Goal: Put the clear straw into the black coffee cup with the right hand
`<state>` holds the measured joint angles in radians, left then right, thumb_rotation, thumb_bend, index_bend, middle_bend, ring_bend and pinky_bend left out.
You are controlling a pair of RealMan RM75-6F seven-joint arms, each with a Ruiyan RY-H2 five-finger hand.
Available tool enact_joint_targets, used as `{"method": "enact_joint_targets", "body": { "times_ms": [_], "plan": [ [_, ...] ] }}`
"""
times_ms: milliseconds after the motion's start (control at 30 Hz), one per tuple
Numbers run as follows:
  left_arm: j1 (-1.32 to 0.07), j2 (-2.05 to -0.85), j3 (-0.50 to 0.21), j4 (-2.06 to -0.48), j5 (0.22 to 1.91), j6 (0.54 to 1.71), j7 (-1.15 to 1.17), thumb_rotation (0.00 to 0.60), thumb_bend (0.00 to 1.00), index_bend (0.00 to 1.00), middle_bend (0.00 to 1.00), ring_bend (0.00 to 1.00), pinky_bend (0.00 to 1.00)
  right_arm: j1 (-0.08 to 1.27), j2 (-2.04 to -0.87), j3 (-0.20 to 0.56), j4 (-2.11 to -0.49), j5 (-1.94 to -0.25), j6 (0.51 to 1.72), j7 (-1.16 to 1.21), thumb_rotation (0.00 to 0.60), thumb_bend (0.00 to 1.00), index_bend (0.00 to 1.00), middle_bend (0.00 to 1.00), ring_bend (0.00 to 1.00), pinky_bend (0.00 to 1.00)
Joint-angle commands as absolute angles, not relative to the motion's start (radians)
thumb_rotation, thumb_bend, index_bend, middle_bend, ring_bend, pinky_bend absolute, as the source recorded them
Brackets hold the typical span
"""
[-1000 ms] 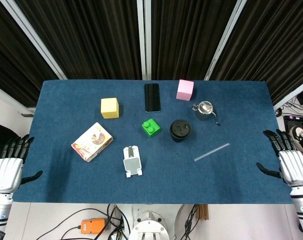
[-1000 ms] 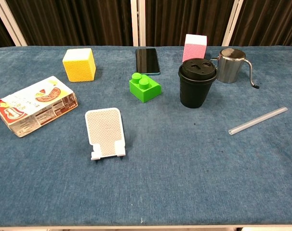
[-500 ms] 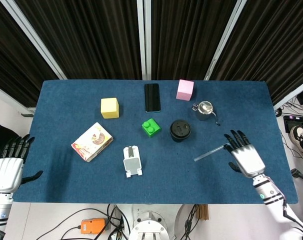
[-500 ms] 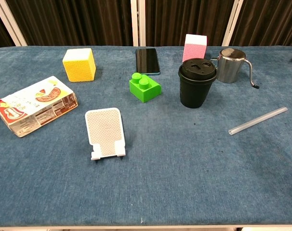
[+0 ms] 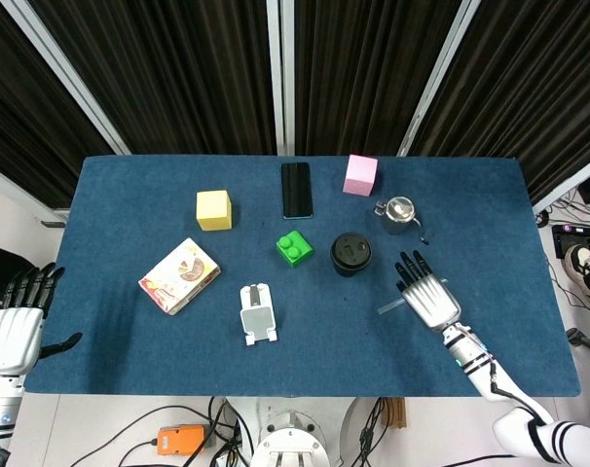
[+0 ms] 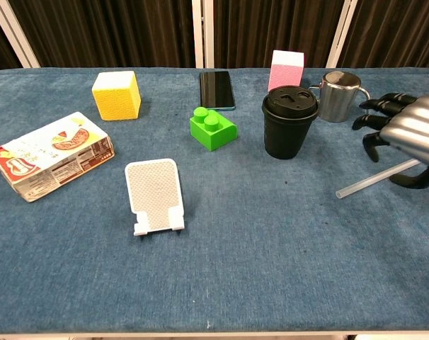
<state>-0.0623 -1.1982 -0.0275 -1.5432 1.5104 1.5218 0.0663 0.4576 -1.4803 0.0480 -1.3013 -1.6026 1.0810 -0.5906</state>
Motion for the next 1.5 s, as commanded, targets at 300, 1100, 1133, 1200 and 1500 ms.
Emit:
{"method": "enact_joint_targets", "body": {
  "times_ms": [300,1100,1133,1200,1500],
  "plan": [
    [-0.063,-1.203,-0.028,-1.532,1.508,1.518,0.059,0.6,0.0,0.0,0.04,0.0,0.0,0.487,-1.526,0.043,-1.26,-1.567,1.046,-0.59,0.6,0.46,0.55,0.25,0.11,0.15],
    [-0.05,-1.207,-0.029,-1.505,1.505,1.528,0.036,0.6,0.0,0.0,0.04,0.0,0.0,0.497,-1.506,0.053,-1.295,-1.525,1.09,-0.503,0.6,0.58,0.67,0.3,0.12,0.15],
    [-0.05,-1.206,-0.029,-1.506,1.505,1.529,0.036,0.6,0.0,0.0,0.04,0.0,0.0,0.492,-1.488,0.063,-1.323,-1.527,1.113,-0.473,0.6,0.58,0.67,0.3,0.13,0.16],
    [-0.05,-1.203,-0.03,-1.508,1.507,1.531,0.037,0.6,0.0,0.0,0.04,0.0,0.0,0.482,-1.435,0.095,-1.405,-1.517,1.155,-0.375,0.6,0.58,0.68,0.31,0.13,0.17],
    [-0.052,-1.19,-0.033,-1.531,1.512,1.535,0.052,0.6,0.0,0.0,0.04,0.0,0.0,0.496,-1.233,0.272,-1.694,-1.421,1.197,0.099,0.6,0.67,0.7,0.32,0.16,0.2]
  ]
}}
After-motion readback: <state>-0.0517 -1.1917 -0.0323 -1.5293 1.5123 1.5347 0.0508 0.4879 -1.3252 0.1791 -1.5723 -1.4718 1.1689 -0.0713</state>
